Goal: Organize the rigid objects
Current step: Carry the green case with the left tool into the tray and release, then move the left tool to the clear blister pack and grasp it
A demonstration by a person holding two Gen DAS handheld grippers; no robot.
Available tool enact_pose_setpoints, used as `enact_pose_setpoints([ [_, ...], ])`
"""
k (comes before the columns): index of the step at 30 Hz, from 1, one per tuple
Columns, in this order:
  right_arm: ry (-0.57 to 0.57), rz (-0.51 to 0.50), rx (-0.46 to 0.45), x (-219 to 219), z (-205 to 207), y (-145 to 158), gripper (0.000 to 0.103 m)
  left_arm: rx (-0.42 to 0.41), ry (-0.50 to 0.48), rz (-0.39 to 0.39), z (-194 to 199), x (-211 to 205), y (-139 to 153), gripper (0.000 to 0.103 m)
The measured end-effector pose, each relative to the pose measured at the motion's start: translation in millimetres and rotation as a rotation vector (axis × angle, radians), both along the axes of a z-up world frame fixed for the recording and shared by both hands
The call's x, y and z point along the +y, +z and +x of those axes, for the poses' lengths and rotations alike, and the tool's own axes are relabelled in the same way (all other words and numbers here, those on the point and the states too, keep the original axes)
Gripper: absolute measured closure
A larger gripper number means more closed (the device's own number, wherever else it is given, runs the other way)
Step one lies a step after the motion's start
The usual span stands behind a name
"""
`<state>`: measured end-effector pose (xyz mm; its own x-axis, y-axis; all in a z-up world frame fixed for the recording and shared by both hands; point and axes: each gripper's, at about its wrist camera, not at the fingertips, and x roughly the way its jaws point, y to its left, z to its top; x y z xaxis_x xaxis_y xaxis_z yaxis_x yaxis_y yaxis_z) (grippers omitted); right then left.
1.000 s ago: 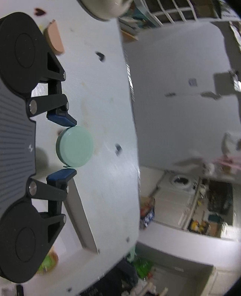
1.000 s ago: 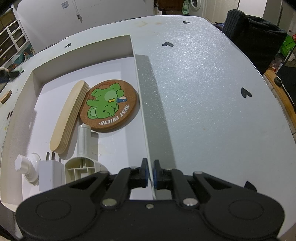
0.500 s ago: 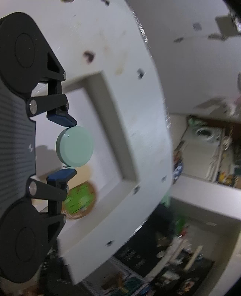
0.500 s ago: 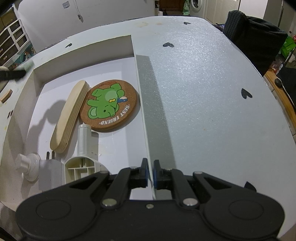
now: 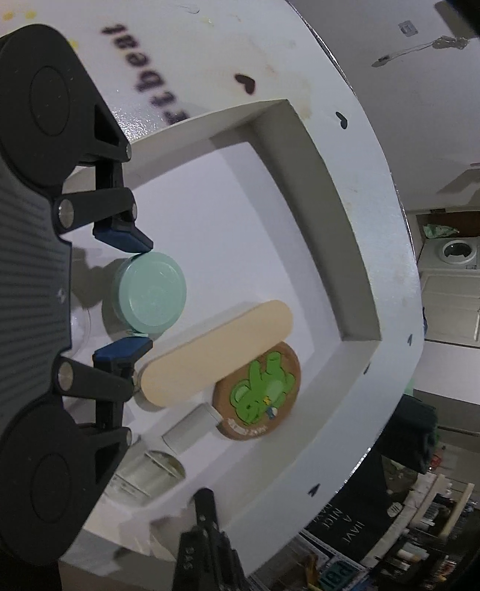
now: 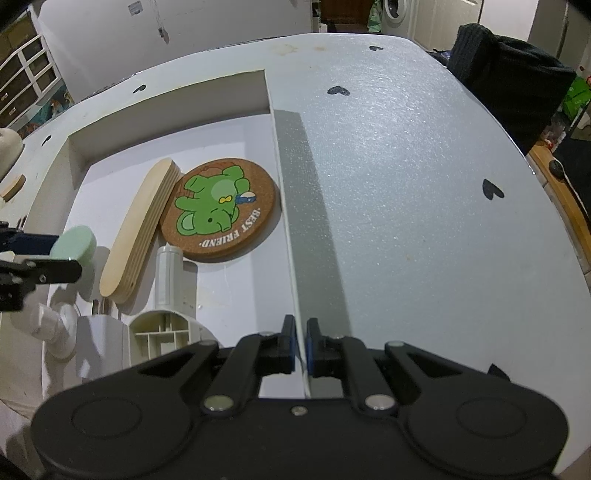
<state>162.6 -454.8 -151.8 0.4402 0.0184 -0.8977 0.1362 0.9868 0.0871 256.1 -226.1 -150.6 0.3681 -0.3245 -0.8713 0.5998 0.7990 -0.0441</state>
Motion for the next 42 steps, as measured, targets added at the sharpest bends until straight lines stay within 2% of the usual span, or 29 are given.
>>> enact_pose_setpoints([
  [11,0.017,-0.002,-0.002,-0.1,0.4,-0.3,0.096,0.022,0.029,0.019,-0.9,-3.4,-7.6,0.052],
  [14,0.022,-0.004,-0.003,0.7,0.0,-0.3,0.096,0.026,0.047,0.017,-0.9,-1.3,-5.9,0.048],
  [16,0.026,-0.006,-0.003,0.9,0.0,-0.4,0.096,0.023,0.059,0.011,-1.8,0.7,-3.2,0.033],
  [20,0.034,-0.011,-0.003,1.9,-0.1,-0.5,0.096,0.013,0.071,-0.023,-6.5,4.7,9.2,0.019],
  [22,0.039,-0.014,-0.003,2.3,0.1,-0.6,0.096,0.006,0.090,-0.054,-8.8,8.4,19.8,0.008],
  [25,0.042,-0.015,-0.003,2.5,0.0,-0.7,0.096,-0.021,0.114,-0.110,-13.9,14.9,38.8,0.002],
  [30,0.048,-0.021,-0.005,3.1,0.2,-0.7,0.096,-0.081,0.175,-0.168,-22.0,31.4,66.2,0.000],
  [34,0.053,-0.023,-0.007,3.6,-0.5,-0.8,0.096,-0.126,0.265,-0.196,-24.7,54.7,81.5,0.000],
  [38,0.056,-0.022,-0.007,3.3,-0.9,-0.6,0.096,-0.163,0.375,-0.192,-24.7,82.4,88.8,0.000],
  [42,0.061,-0.020,-0.007,2.8,-1.0,-0.3,0.097,-0.165,0.479,-0.157,-22.9,111.1,83.8,0.000],
])
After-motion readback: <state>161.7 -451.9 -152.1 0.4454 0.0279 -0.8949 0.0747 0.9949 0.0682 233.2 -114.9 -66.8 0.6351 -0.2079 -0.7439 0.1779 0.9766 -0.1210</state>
